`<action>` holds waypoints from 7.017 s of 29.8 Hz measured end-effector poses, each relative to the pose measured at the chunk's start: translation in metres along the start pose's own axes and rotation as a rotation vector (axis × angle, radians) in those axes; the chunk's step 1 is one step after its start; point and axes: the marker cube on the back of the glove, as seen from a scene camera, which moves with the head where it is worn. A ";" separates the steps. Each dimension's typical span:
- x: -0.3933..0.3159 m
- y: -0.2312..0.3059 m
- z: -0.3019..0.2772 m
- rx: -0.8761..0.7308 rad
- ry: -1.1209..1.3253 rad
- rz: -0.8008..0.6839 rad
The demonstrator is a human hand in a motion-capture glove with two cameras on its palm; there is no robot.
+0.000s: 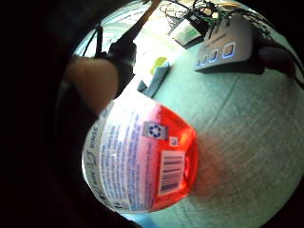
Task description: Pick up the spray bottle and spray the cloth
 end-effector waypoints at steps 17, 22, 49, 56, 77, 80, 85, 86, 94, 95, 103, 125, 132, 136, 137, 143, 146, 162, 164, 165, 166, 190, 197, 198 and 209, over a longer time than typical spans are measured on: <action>-0.021 -0.018 -0.001 -0.057 0.047 -0.128; -0.053 -0.038 0.012 -0.235 0.110 -0.082; -0.065 -0.094 0.140 -0.836 0.286 0.297; -0.058 -0.091 0.149 -0.881 0.313 0.335; -0.059 -0.088 0.155 -0.896 0.304 0.338; -0.058 -0.087 0.155 -0.894 0.302 0.338; -0.056 -0.086 0.155 -0.889 0.293 0.343; -0.056 -0.086 0.155 -0.889 0.292 0.343; -0.055 -0.085 0.154 -0.881 0.274 0.333; -0.055 -0.085 0.155 -0.878 0.271 0.330; -0.055 -0.083 0.155 -0.867 0.263 0.326; -0.090 -0.060 0.175 -0.845 0.138 0.224; -0.145 -0.022 0.233 -0.812 -0.028 -0.034; -0.162 0.002 0.273 -0.809 -0.081 -0.165; -0.165 0.007 0.284 -0.805 -0.097 -0.191; -0.169 0.027 0.340 -0.793 -0.161 -0.288; -0.161 0.034 0.360 -0.797 -0.146 -0.347; -0.130 0.047 0.405 -0.696 -0.168 -0.379; -0.128 0.047 0.406 -0.688 -0.173 -0.373; -0.127 0.048 0.407 -0.692 -0.171 -0.372; -0.126 0.049 0.407 -0.699 -0.168 -0.373; -0.119 0.038 0.230 -0.635 0.408 -0.508; -0.087 0.052 0.120 -0.517 0.680 -0.487; -0.083 0.055 0.108 -0.505 0.704 -0.482; -0.047 0.093 0.026 -0.423 0.882 -0.449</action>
